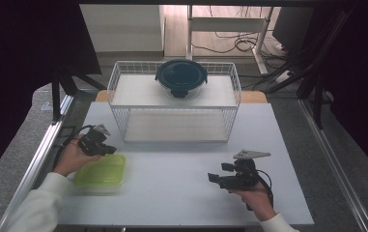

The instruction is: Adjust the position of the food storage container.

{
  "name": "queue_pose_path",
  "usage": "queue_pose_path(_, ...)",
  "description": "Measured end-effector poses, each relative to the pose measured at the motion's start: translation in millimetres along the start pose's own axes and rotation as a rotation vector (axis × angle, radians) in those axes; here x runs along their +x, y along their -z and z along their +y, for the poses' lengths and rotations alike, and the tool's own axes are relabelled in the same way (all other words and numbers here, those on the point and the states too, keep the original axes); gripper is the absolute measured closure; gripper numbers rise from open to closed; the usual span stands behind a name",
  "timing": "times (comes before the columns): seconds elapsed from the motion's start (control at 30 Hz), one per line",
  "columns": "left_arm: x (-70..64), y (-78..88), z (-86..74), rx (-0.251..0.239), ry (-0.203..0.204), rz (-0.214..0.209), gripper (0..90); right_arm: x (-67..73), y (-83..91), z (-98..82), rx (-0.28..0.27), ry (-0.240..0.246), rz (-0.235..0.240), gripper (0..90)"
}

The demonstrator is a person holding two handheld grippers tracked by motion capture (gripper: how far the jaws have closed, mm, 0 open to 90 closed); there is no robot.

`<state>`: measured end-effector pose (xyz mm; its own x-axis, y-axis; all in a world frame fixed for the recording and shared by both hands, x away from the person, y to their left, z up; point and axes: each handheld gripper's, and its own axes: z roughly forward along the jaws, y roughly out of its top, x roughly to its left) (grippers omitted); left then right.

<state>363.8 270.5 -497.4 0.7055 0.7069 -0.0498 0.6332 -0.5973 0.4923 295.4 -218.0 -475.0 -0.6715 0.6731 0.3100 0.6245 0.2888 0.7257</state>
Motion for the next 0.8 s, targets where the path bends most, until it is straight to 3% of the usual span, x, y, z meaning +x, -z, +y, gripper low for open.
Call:
queue_pose_path(0.13,-4.2,-1.8,2.4,0.010,-0.023,-0.003,90.0,-0.8,0.0,-0.3,0.000,-0.003,0.000,22.4)
queue_pose_path(0.3,0.8,3.2,-1.5,-0.032,0.018,0.013,90.0,-2.8,1.0,-0.5,-0.002,-0.009,-0.002,22.3)
queue_pose_path(0.53,14.1,33.8,-17.7,-0.126,0.178,0.087,90.0,-3.2,1.2,-0.6,-0.006,-0.012,-0.004,22.4)
queue_pose_path(0.63,15.9,50.6,-31.4,-0.178,0.245,0.126,90.0,-3.5,1.5,-0.4,-0.009,-0.011,-0.005,22.4)
queue_pose_path(0.8,16.9,70.0,-58.2,-0.213,0.366,0.180,90.0,-3.8,1.9,-0.2,-0.014,-0.015,-0.004,22.4)
